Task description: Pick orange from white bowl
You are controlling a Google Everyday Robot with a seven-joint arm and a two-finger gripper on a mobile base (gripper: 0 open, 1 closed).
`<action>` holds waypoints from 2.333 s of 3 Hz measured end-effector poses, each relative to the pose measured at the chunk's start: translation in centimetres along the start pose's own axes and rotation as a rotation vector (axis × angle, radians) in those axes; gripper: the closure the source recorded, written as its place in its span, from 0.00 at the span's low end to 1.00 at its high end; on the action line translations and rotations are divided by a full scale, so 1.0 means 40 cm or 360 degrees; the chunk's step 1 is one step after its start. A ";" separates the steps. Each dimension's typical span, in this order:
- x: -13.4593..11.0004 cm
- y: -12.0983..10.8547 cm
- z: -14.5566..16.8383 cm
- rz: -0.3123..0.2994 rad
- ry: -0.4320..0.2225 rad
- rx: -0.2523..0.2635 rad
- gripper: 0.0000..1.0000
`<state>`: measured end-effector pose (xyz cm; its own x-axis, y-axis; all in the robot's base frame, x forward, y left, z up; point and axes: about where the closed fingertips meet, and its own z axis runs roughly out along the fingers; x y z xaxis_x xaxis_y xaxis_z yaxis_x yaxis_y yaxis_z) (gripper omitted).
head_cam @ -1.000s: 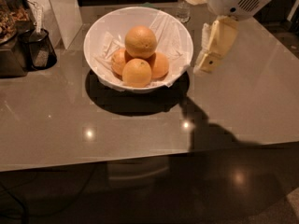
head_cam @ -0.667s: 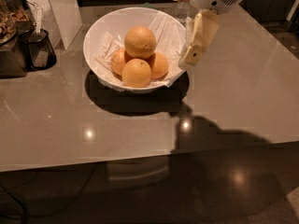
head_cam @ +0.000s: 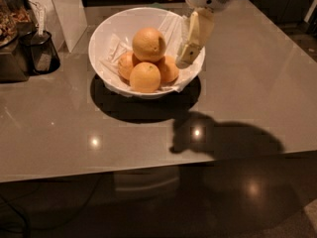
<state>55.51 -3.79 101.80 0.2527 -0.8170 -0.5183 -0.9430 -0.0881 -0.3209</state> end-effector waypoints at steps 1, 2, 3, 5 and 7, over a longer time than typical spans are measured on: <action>-0.034 -0.074 0.110 -0.0074 -0.0100 -0.0110 0.00; -0.028 -0.077 0.113 -0.0066 -0.0104 -0.0104 0.00; 0.019 -0.111 0.138 -0.0036 -0.0107 -0.0125 0.00; 0.051 -0.138 0.188 -0.0007 -0.0145 -0.0167 0.00; 0.052 -0.172 0.254 0.0004 -0.0254 -0.0213 0.00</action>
Offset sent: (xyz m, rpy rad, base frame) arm 0.0252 0.0296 -0.0143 0.0222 0.0299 0.0772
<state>64.72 0.88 94.87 0.2716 -0.7176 -0.6413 -0.9613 -0.1701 -0.2168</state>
